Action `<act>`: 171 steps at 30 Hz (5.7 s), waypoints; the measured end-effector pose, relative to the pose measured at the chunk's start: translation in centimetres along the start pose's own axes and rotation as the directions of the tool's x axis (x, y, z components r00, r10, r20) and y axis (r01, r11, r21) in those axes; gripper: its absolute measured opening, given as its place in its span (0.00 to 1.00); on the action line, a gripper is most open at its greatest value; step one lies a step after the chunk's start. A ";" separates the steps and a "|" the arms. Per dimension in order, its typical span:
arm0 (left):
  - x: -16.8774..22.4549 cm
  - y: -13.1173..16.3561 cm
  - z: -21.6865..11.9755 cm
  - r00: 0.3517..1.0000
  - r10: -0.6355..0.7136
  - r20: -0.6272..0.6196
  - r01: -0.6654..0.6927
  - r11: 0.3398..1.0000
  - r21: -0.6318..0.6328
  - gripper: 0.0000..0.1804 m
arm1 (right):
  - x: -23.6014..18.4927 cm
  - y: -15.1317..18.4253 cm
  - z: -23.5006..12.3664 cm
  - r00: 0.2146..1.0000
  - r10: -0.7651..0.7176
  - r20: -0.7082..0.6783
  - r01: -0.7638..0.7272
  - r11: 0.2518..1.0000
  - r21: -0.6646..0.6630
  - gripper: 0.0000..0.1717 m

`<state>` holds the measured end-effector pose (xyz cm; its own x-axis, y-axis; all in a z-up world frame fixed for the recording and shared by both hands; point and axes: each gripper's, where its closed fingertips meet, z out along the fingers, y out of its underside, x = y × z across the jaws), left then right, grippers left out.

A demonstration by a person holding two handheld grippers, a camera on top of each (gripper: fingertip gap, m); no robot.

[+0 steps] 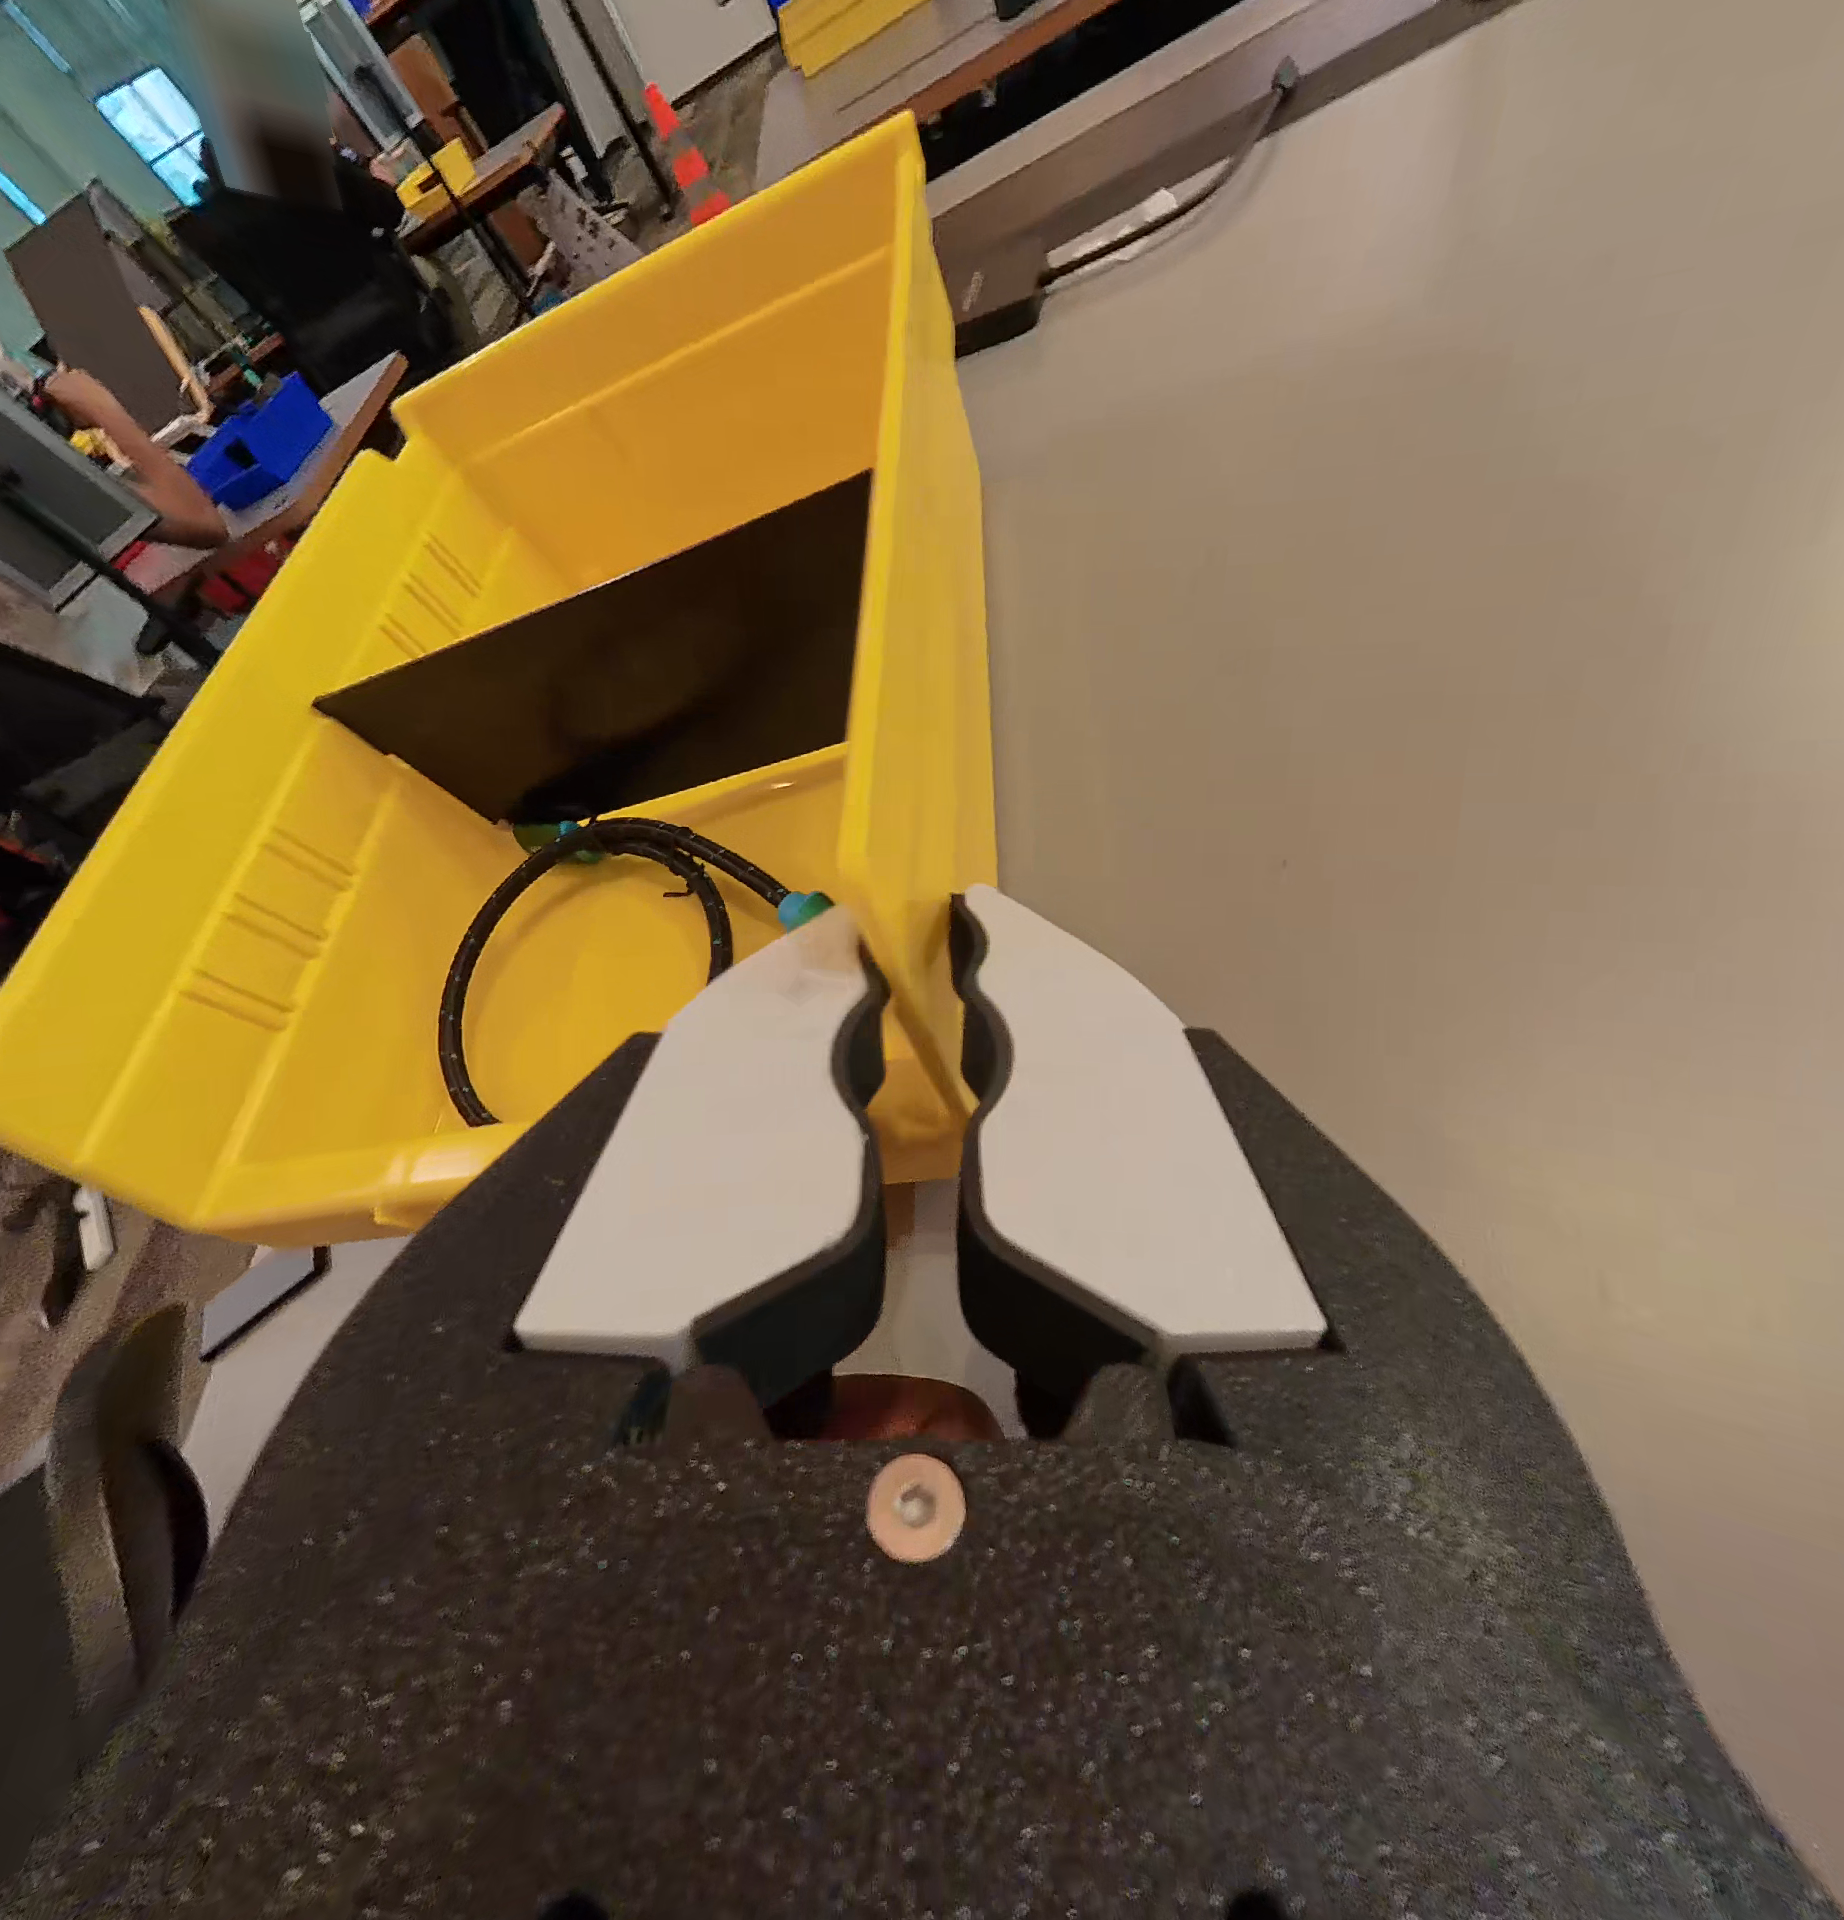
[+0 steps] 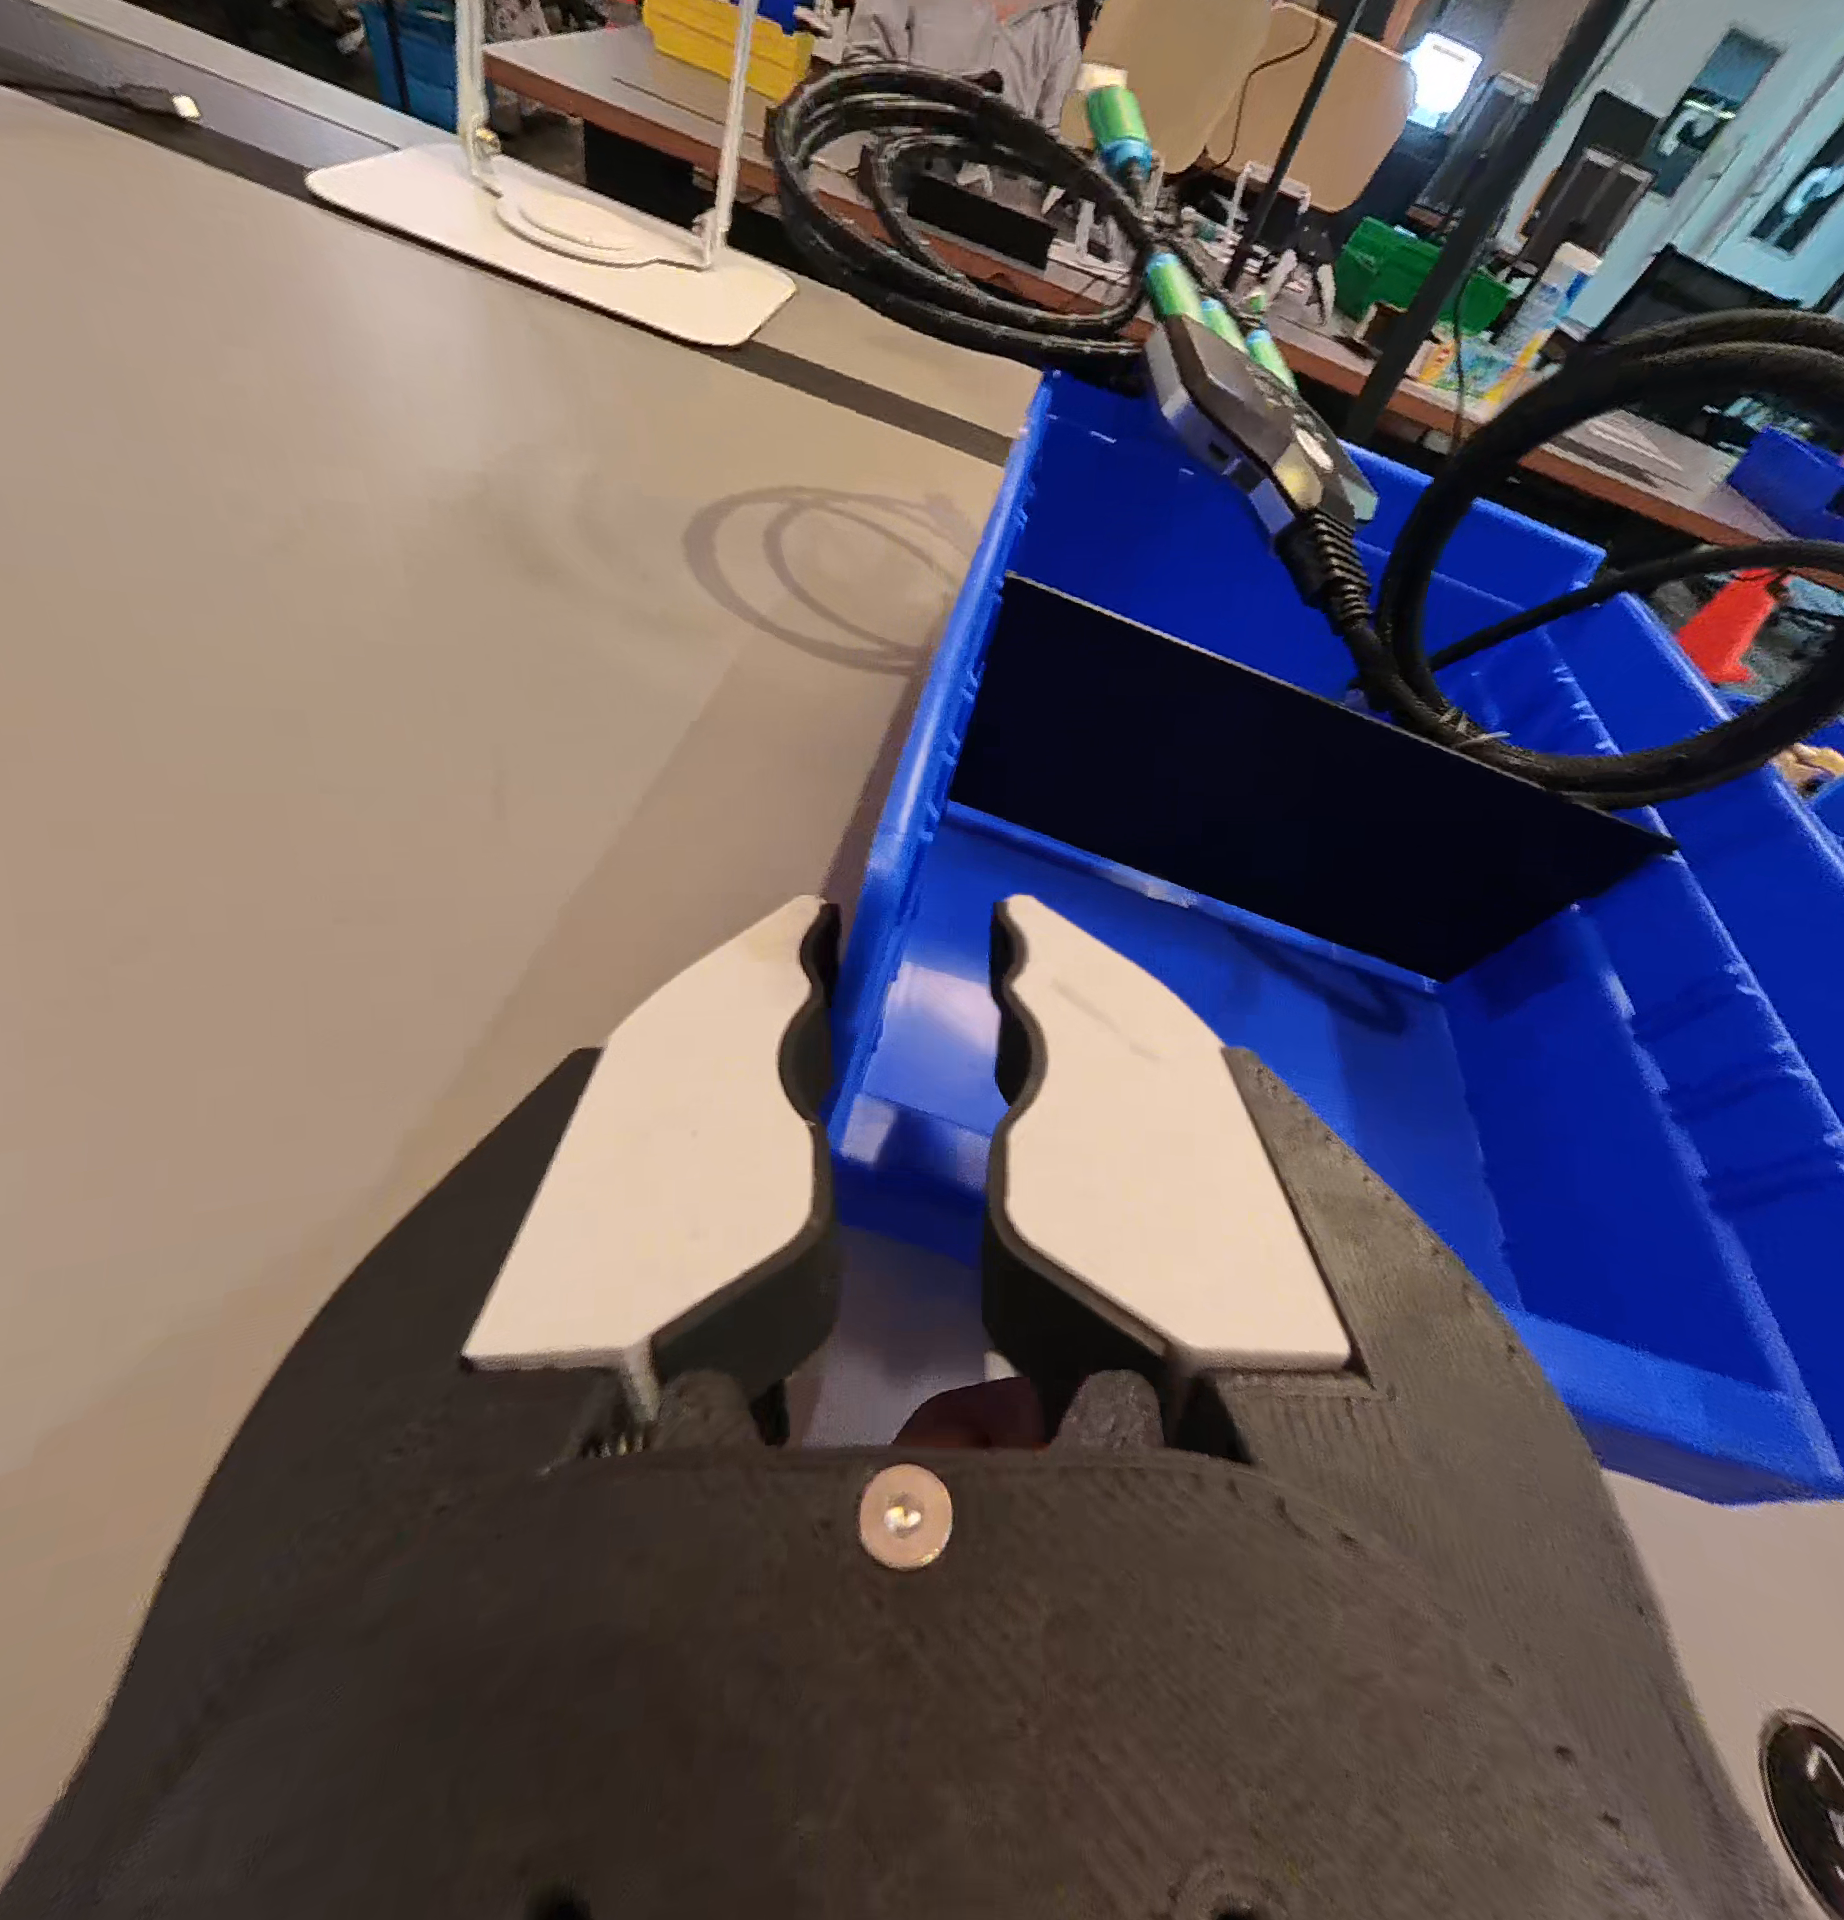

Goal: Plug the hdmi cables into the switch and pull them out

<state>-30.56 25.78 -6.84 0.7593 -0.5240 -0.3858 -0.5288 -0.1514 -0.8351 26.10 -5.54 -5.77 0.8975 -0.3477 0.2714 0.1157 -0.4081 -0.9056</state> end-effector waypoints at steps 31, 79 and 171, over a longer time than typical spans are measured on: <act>10.9 -0.6 -9.2 0.399 0.406 -0.823 -0.097 0.910 0.402 0.02 | -9.4 -3.0 2.3 0.824 -0.194 0.532 0.176 0.981 0.085 0.08; 19.0 -20.2 -6.0 0.606 0.558 -0.567 -0.447 0.828 0.338 0.20 | -17.0 -7.4 -8.4 0.607 -0.003 0.795 0.314 0.919 -0.237 0.45; 3.0 3.8 0.2 0.332 0.500 -0.800 -0.928 0.325 -0.182 0.14 | 3.6 7.8 -5.1 0.568 -0.409 0.714 0.812 0.421 -0.405 0.15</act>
<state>-30.23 23.81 -11.19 -0.3157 -0.9200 -0.2321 -0.9455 0.2844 0.1585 28.05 -14.29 -10.17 0.7667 0.5718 0.2920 0.6047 -0.7959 -0.0289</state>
